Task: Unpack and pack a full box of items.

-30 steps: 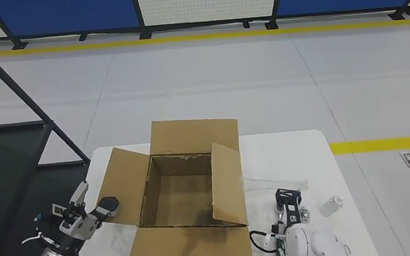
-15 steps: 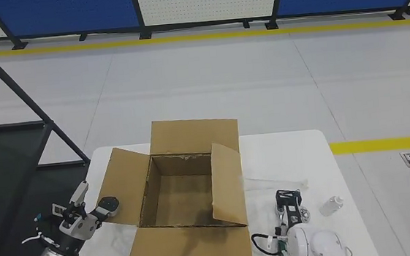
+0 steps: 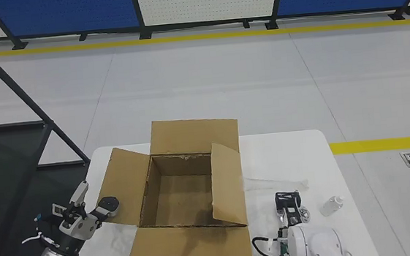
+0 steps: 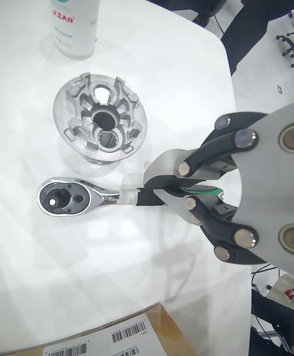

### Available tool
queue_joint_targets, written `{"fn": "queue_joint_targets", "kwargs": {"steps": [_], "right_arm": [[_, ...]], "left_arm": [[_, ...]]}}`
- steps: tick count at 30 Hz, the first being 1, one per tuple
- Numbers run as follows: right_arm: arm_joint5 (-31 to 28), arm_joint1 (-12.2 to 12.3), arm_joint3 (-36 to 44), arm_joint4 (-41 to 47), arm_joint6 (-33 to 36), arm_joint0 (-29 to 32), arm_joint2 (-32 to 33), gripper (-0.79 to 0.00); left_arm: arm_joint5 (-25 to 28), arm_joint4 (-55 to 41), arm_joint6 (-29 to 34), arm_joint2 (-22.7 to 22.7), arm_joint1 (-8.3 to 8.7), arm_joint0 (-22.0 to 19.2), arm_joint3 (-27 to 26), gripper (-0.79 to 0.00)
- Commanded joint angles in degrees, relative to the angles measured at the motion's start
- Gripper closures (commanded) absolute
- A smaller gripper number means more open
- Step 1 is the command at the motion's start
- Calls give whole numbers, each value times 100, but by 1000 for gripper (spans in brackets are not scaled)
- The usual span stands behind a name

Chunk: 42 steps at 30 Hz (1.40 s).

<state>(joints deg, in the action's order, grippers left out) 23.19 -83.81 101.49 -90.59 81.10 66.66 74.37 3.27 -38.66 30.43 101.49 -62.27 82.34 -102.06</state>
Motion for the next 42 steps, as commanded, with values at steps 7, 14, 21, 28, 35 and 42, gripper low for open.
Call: {"fn": "queue_joint_targets", "kwargs": {"steps": [7,14,21,28,35,42], "right_arm": [[-256,-453,-12,-444,257,-15,113,-271],[-426,-813,-334,-854,426,-198,205,-268],[-526,-1114,-583,-1155,526,-306,398,-265],[-606,-1344,-670,-1357,606,-320,594,-262],[-658,-1502,-802,-1446,657,-376,699,-246],[-662,-1600,-956,-1495,660,-472,771,-256]], "left_arm": [[0,0,0,0,0,0,0,-785],[0,0,0,0,0,0,0,-785],[0,0,0,0,0,0,0,-785],[0,0,0,0,0,0,0,-785],[0,0,0,0,0,0,0,-785],[0,0,0,0,0,0,0,-785]]}}
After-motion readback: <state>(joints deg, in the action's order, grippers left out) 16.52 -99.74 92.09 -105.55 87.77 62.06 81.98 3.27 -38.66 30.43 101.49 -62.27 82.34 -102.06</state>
